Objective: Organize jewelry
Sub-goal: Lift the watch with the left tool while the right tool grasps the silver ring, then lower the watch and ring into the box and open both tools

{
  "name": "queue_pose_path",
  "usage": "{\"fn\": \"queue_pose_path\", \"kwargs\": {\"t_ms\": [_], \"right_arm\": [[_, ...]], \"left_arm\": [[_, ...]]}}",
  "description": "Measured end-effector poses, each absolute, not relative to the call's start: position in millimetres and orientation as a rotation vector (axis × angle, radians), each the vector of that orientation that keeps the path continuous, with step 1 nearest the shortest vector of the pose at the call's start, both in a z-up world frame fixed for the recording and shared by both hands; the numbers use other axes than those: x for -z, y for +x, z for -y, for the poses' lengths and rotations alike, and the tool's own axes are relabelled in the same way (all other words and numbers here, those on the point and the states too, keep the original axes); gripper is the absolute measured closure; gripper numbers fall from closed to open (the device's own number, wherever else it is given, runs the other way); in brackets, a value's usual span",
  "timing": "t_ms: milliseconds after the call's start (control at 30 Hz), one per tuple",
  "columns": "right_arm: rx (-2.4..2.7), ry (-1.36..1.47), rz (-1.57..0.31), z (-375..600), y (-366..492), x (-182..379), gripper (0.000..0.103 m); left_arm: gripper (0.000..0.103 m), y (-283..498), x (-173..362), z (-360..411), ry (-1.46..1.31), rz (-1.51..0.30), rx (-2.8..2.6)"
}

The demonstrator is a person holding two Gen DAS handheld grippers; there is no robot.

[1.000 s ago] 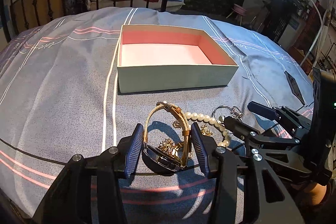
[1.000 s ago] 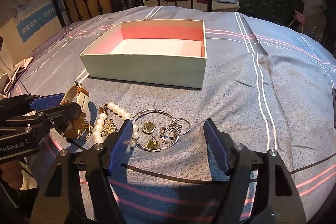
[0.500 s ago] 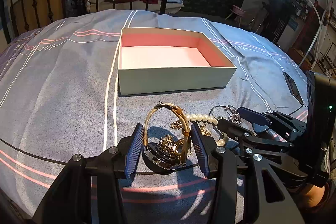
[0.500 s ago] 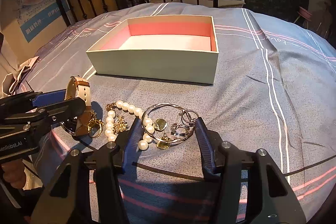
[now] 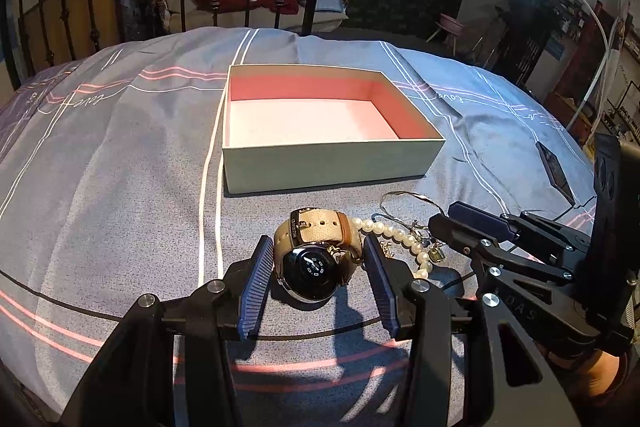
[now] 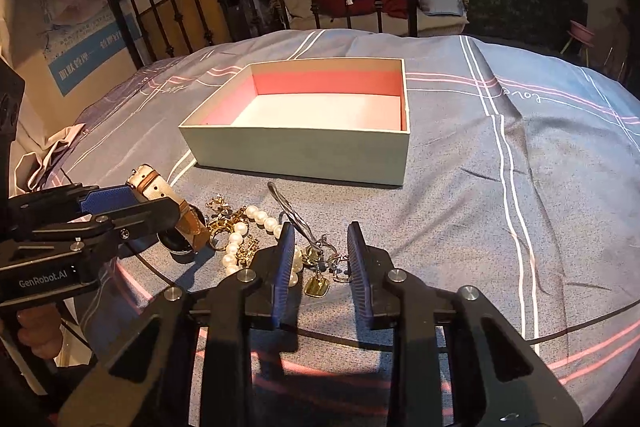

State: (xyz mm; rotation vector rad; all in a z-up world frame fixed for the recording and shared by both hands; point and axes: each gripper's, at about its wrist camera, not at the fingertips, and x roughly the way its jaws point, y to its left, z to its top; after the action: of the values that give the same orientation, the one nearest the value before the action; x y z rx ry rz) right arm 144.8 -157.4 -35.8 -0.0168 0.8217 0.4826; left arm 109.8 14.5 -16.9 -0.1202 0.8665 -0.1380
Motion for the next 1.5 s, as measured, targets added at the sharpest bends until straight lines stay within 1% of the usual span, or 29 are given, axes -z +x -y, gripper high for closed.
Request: {"fn": "queue_pose_path", "kwargs": {"t_ms": [67, 100, 200, 300, 767, 1067, 1300, 1500], "right_arm": [[-0.487, -0.023, -0.818, 156, 145, 36, 0.076], [-0.491, -0.029, -0.815, 155, 146, 36, 0.082], [-0.518, -0.064, -0.808, 148, 149, 37, 0.095], [-0.525, -0.091, -0.801, 142, 150, 35, 0.099], [-0.544, -0.062, -0.698, 146, 151, -5, 0.099], [-0.544, -0.025, -0.660, 143, 197, -27, 0.100], [-0.524, 0.007, -0.704, 133, 257, -18, 0.099], [-0.507, 0.006, -0.765, 124, 287, 1, 0.099]], "left_arm": [[0.057, 110, 14, -15, -0.118, -0.860, 0.139], [0.057, 110, 13, -15, -0.117, -0.855, 0.140], [0.057, 112, 9, -14, -0.111, -0.845, 0.141], [0.057, 114, 5, -14, -0.108, -0.836, 0.141], [0.057, 126, -19, -10, -0.095, -0.777, 0.154], [0.057, 175, -39, -11, -0.106, -0.735, 0.145], [0.057, 229, -22, -14, -0.129, -0.790, 0.104], [0.058, 254, -2, -18, -0.153, -0.838, 0.071]]}}
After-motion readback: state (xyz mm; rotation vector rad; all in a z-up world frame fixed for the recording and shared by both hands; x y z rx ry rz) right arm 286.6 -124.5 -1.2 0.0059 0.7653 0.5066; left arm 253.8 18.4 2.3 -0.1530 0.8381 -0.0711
